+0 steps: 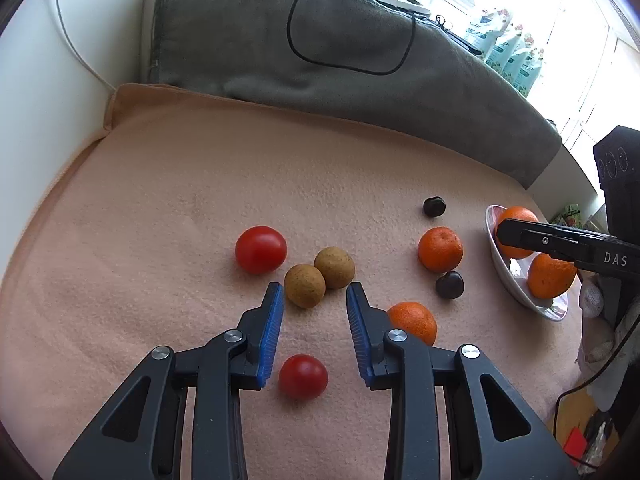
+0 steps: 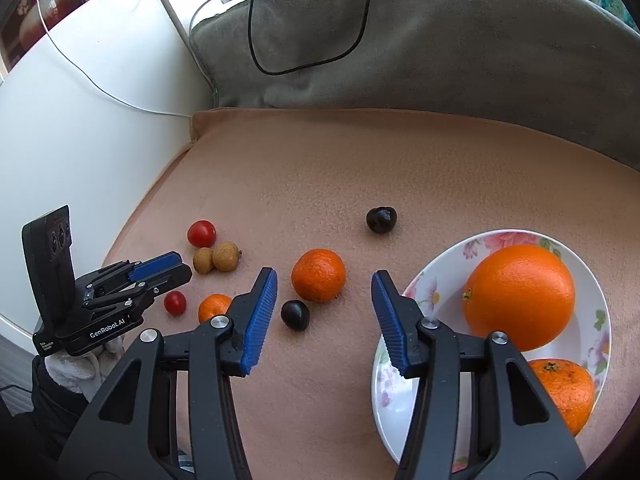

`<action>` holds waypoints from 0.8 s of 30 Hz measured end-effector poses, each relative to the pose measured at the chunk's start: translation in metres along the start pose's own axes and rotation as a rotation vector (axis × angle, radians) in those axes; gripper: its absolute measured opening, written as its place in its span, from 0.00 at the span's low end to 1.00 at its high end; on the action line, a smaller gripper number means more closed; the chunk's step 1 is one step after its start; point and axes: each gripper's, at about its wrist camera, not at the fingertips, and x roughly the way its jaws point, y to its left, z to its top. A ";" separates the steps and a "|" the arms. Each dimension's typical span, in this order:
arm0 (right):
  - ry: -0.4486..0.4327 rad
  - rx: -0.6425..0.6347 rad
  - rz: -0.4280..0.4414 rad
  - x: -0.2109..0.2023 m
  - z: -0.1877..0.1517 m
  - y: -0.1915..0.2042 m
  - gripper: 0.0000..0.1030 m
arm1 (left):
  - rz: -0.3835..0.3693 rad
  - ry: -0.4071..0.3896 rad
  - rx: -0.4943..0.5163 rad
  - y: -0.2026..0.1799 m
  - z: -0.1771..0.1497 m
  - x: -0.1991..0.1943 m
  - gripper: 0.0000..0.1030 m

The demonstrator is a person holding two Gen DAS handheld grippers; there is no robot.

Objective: Organize fruits
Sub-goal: 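Close the right gripper on a small tangerine and lift it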

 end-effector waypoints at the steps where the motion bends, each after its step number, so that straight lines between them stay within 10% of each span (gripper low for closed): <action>1: 0.006 -0.009 -0.004 0.003 0.001 0.002 0.50 | -0.001 0.003 0.003 -0.001 0.000 0.001 0.30; 24: 0.110 -0.100 -0.073 0.058 0.010 0.017 0.44 | 0.000 0.044 -0.001 0.007 0.003 0.021 0.25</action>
